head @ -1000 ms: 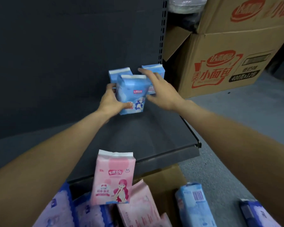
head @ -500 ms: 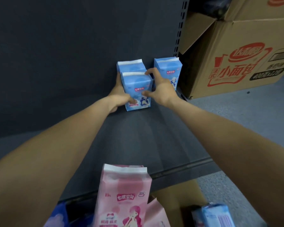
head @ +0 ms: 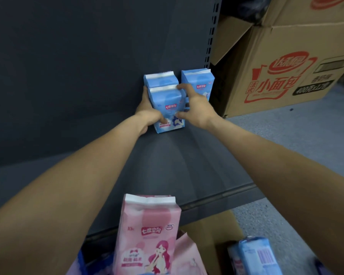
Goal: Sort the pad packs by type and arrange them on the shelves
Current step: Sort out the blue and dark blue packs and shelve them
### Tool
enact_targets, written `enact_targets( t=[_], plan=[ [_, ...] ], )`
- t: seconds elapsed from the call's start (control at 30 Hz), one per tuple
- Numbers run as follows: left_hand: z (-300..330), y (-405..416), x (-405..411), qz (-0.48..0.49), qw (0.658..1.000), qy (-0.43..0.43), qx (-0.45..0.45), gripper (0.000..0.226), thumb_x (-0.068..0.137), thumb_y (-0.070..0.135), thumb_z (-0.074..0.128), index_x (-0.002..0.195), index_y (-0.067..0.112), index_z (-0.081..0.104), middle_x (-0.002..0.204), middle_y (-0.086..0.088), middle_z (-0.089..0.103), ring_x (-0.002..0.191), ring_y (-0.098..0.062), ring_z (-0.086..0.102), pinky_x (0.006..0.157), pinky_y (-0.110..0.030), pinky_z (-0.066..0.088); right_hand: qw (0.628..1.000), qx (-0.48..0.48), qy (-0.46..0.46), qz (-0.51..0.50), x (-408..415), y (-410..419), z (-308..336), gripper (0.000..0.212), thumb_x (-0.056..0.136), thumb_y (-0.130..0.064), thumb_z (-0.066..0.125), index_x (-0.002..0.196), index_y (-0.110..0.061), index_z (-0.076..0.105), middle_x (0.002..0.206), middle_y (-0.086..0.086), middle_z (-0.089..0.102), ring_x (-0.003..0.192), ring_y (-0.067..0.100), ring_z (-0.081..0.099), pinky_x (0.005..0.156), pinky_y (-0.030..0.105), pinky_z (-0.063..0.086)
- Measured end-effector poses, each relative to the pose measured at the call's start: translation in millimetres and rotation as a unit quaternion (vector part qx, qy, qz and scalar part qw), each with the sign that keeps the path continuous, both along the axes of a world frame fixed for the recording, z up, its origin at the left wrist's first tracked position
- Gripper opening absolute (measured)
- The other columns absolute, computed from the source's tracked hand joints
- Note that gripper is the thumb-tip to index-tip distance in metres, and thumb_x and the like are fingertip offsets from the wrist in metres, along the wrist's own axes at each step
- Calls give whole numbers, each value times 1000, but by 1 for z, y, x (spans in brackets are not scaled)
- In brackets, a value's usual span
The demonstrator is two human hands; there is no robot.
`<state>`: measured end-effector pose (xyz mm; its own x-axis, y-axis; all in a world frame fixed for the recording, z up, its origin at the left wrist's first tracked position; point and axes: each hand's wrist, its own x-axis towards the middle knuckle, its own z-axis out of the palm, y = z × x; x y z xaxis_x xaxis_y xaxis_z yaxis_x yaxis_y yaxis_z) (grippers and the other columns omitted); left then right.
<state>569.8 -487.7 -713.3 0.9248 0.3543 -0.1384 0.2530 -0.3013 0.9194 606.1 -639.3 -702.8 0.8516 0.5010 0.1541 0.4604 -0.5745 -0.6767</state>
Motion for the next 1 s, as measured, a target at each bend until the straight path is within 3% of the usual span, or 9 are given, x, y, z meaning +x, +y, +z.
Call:
enact_targets(
  t=[0.13, 0.23, 0.33, 0.47, 0.53, 0.6, 0.7, 0.83, 1.0],
  plan=[
    [13, -11, -14, 82, 992, 18, 98, 126, 64, 9, 84, 153, 23, -4, 153, -5, 26, 140, -26, 26, 111, -40, 33, 1000, -7, -7, 15, -19, -28, 9, 74, 83, -15, 70, 144, -23, 29, 139, 11, 45, 125, 24, 47, 99, 35, 42],
    [27, -12, -44, 73, 971, -52, 220, 101, 71, 17, 81, 150, 24, 19, 153, -4, 25, 141, -25, 16, 113, -30, 22, 999, 0, -32, 29, -56, -69, 11, 51, 85, -14, 69, 132, -14, 48, 125, 8, 59, 112, 18, 57, 95, 26, 42],
    [32, -18, -75, 19, 950, -107, 293, 64, 77, 21, 74, 135, 21, 47, 139, 0, 47, 133, -22, 35, 106, -27, 29, 998, -55, 10, 34, -100, -115, 2, 26, 86, -17, 68, 111, -14, 62, 95, 0, 69, 90, 13, 66, 86, 23, 48],
    [39, -48, -109, -87, 965, -43, 243, 26, 83, 28, 69, 109, 25, 65, 99, 13, 66, 104, -9, 61, 96, -27, 45, 978, -200, 64, 18, -149, -160, -17, 24, 86, -35, 66, 104, -19, 65, 87, -5, 68, 87, 16, 67, 82, 31, 51],
    [47, -71, -128, -187, 931, -5, 314, 23, 85, 35, 66, 107, 29, 65, 94, 16, 65, 98, -7, 61, 90, -27, 46, 950, -302, 76, 1, -174, -174, -25, 43, 84, -53, 61, 115, -23, 60, 103, -2, 68, 98, 19, 64, 84, 31, 48],
    [52, -91, -145, -273, 867, 1, 417, 28, 87, 42, 62, 112, 31, 62, 100, 17, 66, 101, -7, 60, 85, -26, 44, 916, -389, 100, -20, -194, -180, -38, 70, 79, -71, 53, 132, -26, 46, 121, 6, 61, 110, 26, 58, 89, 35, 44],
    [50, -118, -165, -341, 790, -36, 508, 31, 89, 46, 56, 118, 33, 58, 110, 17, 66, 107, -10, 59, 80, -27, 42, 883, -439, 164, -37, -223, -182, -62, 93, 75, -78, 49, 146, -23, 24, 131, 13, 55, 119, 32, 53, 93, 38, 43],
    [46, -139, -180, -380, 800, -45, 462, 38, 89, 46, 58, 124, 32, 55, 119, 14, 63, 111, -10, 57, 84, -27, 44, 890, -411, 188, -52, -241, -187, -67, 85, 82, -53, 61, 147, -19, 19, 134, 16, 51, 122, 35, 51, 97, 39, 41],
    [48, -149, -177, -461, 852, 15, 249, 88, 79, 34, 76, 149, 29, 23, 148, 3, 32, 135, -11, 33, 103, -18, 27, 953, -243, 171, -55, -219, -203, -3, 92, 74, -41, 77, 139, -10, 21, 122, 11, 58, 108, 28, 58, 87, 32, 42]
  ],
)
